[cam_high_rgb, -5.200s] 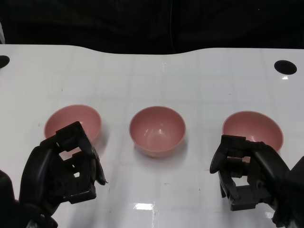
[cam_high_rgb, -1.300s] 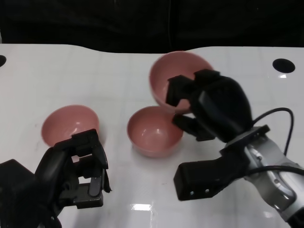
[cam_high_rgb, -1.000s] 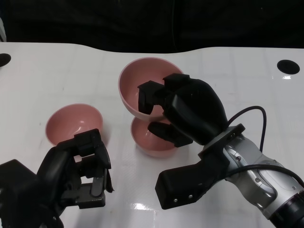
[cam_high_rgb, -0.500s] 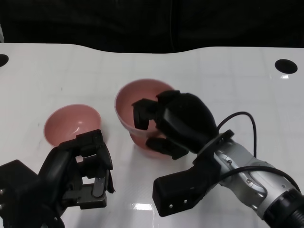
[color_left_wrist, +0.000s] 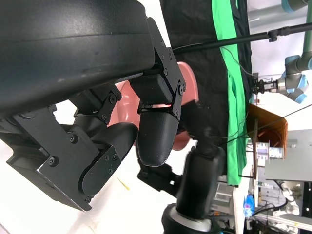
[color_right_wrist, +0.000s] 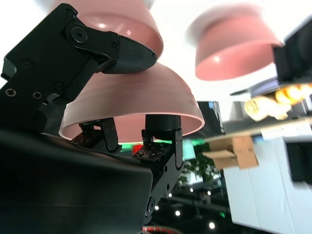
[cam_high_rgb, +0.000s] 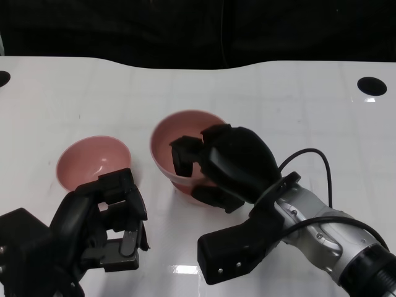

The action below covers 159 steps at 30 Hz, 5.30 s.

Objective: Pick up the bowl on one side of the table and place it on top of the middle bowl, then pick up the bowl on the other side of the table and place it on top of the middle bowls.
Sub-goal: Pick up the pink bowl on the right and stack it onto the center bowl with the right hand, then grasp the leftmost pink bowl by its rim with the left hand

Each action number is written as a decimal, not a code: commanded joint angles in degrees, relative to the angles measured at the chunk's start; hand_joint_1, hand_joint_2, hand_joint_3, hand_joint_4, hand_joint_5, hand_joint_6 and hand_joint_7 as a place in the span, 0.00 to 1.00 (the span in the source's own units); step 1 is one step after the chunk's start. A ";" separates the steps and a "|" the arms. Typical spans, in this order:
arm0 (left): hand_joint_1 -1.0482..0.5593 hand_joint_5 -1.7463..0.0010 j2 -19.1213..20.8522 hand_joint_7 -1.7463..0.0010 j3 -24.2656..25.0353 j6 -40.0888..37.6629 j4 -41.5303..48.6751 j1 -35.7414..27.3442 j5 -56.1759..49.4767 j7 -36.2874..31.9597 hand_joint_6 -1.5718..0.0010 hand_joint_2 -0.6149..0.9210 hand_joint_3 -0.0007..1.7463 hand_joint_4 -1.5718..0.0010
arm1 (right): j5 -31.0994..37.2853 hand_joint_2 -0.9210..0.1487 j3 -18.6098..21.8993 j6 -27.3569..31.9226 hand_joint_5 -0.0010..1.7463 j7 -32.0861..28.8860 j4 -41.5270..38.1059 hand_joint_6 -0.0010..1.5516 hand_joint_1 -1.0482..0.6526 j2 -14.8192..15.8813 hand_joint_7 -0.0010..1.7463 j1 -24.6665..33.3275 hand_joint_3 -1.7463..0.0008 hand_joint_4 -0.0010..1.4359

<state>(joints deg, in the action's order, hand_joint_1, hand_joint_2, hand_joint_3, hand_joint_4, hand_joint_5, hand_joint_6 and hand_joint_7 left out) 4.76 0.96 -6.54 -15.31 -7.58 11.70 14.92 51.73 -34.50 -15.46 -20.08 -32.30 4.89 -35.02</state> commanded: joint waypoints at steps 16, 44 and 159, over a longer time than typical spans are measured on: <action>0.61 0.00 0.34 0.10 -0.11 -1.24 -1.71 -0.44 0.08 -1.02 0.43 0.62 0.89 0.42 | -0.14 0.08 -2.64 5.05 0.44 6.97 -6.50 0.44 0.38 -0.24 0.36 -1.26 0.80 0.50; 0.61 0.00 0.77 0.10 -0.08 -0.95 -1.11 -0.16 0.19 -0.50 0.43 0.63 0.87 0.41 | -2.19 0.00 -1.46 11.57 0.04 15.94 5.69 0.12 0.14 1.23 0.00 2.36 0.77 0.11; 0.46 0.00 19.28 0.44 -24.24 1.04 38.13 29.23 -66.80 -26.87 0.49 1.00 0.04 0.43 | -51.40 0.61 28.21 -2.52 1.00 36.00 40.25 0.54 0.57 6.63 0.86 42.14 0.10 0.63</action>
<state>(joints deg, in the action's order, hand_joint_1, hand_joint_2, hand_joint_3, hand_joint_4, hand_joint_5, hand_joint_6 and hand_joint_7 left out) 23.29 -24.23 -6.06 23.63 20.49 -55.63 -9.84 0.55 -6.64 -18.46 16.11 7.46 11.46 6.80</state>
